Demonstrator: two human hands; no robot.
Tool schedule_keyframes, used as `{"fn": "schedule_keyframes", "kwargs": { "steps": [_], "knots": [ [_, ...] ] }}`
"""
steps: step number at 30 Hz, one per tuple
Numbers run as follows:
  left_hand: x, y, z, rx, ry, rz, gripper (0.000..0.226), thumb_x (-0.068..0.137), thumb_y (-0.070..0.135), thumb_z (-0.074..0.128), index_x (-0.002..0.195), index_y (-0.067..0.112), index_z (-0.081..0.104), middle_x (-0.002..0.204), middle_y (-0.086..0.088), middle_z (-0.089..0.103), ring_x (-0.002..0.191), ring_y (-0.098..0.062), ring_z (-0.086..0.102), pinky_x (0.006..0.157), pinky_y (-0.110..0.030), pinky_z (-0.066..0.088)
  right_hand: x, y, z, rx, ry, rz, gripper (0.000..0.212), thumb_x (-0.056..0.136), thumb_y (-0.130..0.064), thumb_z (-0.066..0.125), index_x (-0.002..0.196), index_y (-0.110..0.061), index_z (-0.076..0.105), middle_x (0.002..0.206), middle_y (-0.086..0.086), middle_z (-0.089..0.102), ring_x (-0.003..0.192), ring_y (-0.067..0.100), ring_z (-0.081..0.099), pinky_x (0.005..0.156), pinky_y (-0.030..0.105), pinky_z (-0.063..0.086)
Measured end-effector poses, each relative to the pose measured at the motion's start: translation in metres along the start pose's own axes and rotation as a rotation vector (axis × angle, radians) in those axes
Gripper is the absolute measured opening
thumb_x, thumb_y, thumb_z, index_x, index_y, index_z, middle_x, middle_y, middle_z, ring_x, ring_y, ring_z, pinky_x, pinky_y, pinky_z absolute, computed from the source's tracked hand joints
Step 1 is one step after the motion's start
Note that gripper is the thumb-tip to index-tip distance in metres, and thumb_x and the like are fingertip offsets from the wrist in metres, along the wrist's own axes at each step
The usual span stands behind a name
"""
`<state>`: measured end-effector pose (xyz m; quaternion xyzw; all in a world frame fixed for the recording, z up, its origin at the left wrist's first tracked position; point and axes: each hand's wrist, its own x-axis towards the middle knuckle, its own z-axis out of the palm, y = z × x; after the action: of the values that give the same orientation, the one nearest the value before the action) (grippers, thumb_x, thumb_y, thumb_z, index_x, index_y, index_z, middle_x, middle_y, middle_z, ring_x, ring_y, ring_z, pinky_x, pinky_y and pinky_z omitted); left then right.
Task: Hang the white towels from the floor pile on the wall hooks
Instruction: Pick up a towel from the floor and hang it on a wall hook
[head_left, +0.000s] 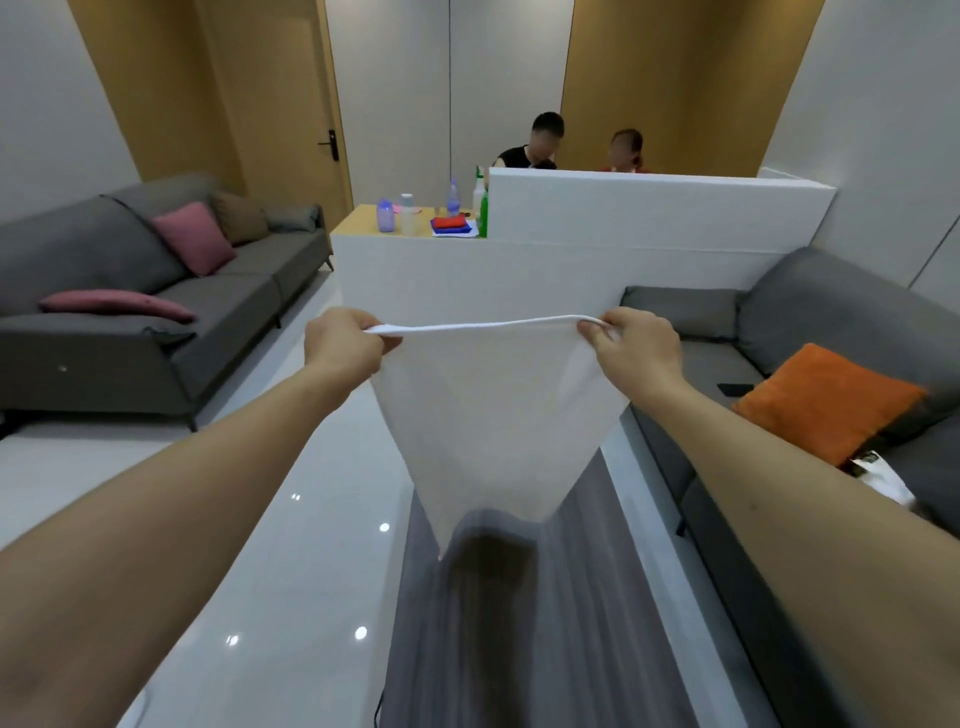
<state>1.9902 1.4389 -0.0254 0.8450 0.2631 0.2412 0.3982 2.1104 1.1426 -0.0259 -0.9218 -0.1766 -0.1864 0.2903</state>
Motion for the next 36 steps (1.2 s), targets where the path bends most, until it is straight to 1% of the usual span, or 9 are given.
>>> {"fn": "schedule_keyframes", "kwargs": {
  "steps": [5, 9, 13, 16, 18, 24, 27, 30, 36],
  "knots": [
    [0.006, 0.019, 0.016, 0.009, -0.019, 0.053, 0.029, 0.083, 0.041, 0.071, 0.076, 0.013, 0.075, 0.078, -0.012, 0.071, 0.079, -0.03, 0.068, 0.077, -0.046, 0.059, 0.031, 0.017, -0.006, 0.004, -0.003, -0.004, 0.03, 0.093, -0.044, 0.056, 0.073, -0.022, 0.059, 0.067, -0.006, 0.053, 0.074, 0.021, 0.051, 0.064, 0.031, 0.033],
    [0.022, 0.027, 0.023, 0.003, 0.001, 0.049, 0.038, 0.087, 0.042, 0.068, 0.089, 0.004, 0.072, 0.09, -0.016, 0.07, 0.083, -0.03, 0.068, 0.077, -0.045, 0.059, 0.052, 0.027, -0.008, 0.113, -0.185, 0.028, 0.018, 0.082, -0.025, 0.061, 0.068, -0.016, 0.067, 0.065, -0.004, 0.061, 0.07, 0.022, 0.057, 0.062, 0.031, 0.042],
    [0.042, 0.023, 0.031, 0.063, 0.015, 0.053, 0.023, 0.087, 0.033, 0.063, 0.085, 0.012, 0.072, 0.088, -0.012, 0.068, 0.085, -0.03, 0.066, 0.079, -0.046, 0.058, 0.074, 0.042, -0.001, 0.206, -0.388, 0.07, 0.014, 0.071, -0.015, 0.067, 0.057, -0.014, 0.065, 0.058, 0.0, 0.057, 0.063, 0.02, 0.052, 0.057, 0.027, 0.037],
    [0.055, 0.016, 0.044, 0.12, -0.029, 0.033, 0.017, 0.089, 0.028, 0.062, 0.085, 0.015, 0.072, 0.088, -0.008, 0.068, 0.087, -0.029, 0.065, 0.082, -0.045, 0.057, 0.087, 0.053, 0.016, 0.14, -0.489, 0.074, 0.017, 0.061, -0.02, 0.062, 0.069, -0.007, 0.071, 0.064, 0.003, 0.061, 0.065, 0.021, 0.057, 0.06, 0.029, 0.042],
    [0.062, 0.011, 0.054, 0.158, -0.051, 0.025, 0.014, 0.09, 0.025, 0.063, 0.087, 0.015, 0.072, 0.088, -0.007, 0.067, 0.088, -0.029, 0.065, 0.083, -0.043, 0.057, 0.094, 0.058, 0.031, 0.031, -0.523, 0.058, 0.017, 0.071, -0.016, 0.061, 0.078, -0.007, 0.073, 0.068, 0.003, 0.064, 0.069, 0.022, 0.061, 0.058, 0.027, 0.043],
    [0.096, 0.014, 0.079, 0.112, 0.0, -0.006, 0.016, 0.092, 0.024, 0.06, 0.088, 0.014, 0.073, 0.09, -0.007, 0.067, 0.091, -0.027, 0.063, 0.081, -0.037, 0.055, 0.119, 0.063, 0.056, -0.135, -0.336, 0.077, 0.015, 0.093, -0.027, 0.057, 0.094, -0.021, 0.072, 0.082, 0.003, 0.064, 0.082, 0.026, 0.06, 0.067, 0.032, 0.048],
    [0.113, 0.033, 0.08, 0.093, 0.07, 0.029, 0.018, 0.093, 0.026, 0.061, 0.092, 0.014, 0.074, 0.094, -0.008, 0.068, 0.094, -0.026, 0.059, 0.082, -0.034, 0.051, 0.137, 0.059, 0.048, -0.169, -0.207, 0.072, 0.019, 0.096, -0.035, 0.058, 0.099, -0.022, 0.072, 0.09, 0.006, 0.064, 0.083, 0.027, 0.054, 0.07, 0.032, 0.041],
    [0.122, 0.053, 0.076, 0.031, 0.123, 0.057, 0.016, 0.093, 0.027, 0.062, 0.093, 0.016, 0.073, 0.095, -0.006, 0.067, 0.094, -0.023, 0.06, 0.083, -0.036, 0.051, 0.15, 0.054, 0.029, -0.164, -0.091, 0.065, 0.021, 0.095, -0.039, 0.06, 0.102, -0.023, 0.073, 0.1, 0.007, 0.069, 0.096, 0.031, 0.06, 0.072, 0.031, 0.039],
    [0.101, 0.076, 0.054, -0.037, 0.187, 0.14, 0.015, 0.092, 0.027, 0.064, 0.095, 0.017, 0.074, 0.093, -0.003, 0.068, 0.09, -0.019, 0.059, 0.074, -0.028, 0.042, 0.138, 0.044, -0.008, -0.076, 0.007, 0.056, 0.021, 0.096, -0.04, 0.058, 0.099, -0.025, 0.072, 0.084, -0.002, 0.064, 0.08, 0.021, 0.055, 0.066, 0.03, 0.039]
  ]
}}
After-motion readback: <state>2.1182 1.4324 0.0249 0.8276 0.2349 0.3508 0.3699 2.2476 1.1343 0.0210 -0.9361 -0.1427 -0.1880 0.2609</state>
